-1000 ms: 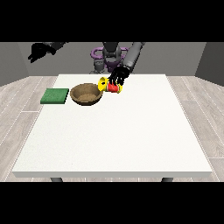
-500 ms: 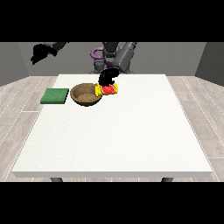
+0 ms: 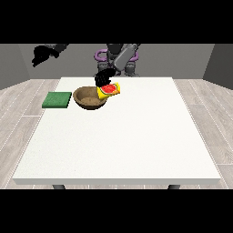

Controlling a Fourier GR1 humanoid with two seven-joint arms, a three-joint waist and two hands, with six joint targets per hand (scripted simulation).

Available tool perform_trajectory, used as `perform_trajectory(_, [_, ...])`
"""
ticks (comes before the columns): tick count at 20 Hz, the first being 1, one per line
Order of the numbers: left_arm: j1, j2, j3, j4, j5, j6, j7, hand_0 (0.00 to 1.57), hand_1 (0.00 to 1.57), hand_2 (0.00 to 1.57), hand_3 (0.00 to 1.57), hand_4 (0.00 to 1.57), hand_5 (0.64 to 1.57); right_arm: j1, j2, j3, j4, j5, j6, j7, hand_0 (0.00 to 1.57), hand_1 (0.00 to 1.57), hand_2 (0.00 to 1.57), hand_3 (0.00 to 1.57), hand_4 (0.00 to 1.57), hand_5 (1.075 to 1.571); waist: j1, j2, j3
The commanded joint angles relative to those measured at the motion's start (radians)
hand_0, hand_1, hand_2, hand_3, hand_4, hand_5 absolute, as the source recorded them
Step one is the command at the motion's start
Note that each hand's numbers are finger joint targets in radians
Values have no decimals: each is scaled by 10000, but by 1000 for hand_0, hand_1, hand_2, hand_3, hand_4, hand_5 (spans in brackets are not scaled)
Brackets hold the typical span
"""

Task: Pick the cup and pour the ball into the bowl, then pick the bowl and place it on the pad

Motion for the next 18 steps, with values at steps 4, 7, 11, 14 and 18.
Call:
perform_trajectory(4, [304,-189,-614,-1592,-736,-1757,760,1530,1530,1571,1571,1473,1222,-99,-87,-145,426,-86,124,-130,0,0,376,659,582,1565,113,-69,-42])
perform_trajectory(7, [-14,-191,-254,-1981,-574,-2242,-151,1529,1529,1571,1571,1470,1220,460,-300,-478,733,-241,267,-541,0,0,357,650,579,1564,589,-321,-40])
perform_trajectory(11, [-52,-4,292,-2227,-469,-1672,-754,1534,1534,1571,1571,1509,1188,269,-1273,-1036,886,-457,507,-416,0,0,357,650,579,1564,1128,-95,-43])
perform_trajectory(14, [-232,0,1187,-3120,606,-1642,-1126,1493,1493,1571,1571,1505,1202,668,-1519,-1238,1347,-436,536,-580,0,0,338,598,576,1563,1729,-391,-43])
perform_trajectory(18, [-390,729,2496,-3884,1961,-1352,-1987,1451,1451,1571,1571,1335,1389,1542,-1081,-1015,1329,-151,295,-1109,0,0,365,635,562,1564,1947,-881,-47])
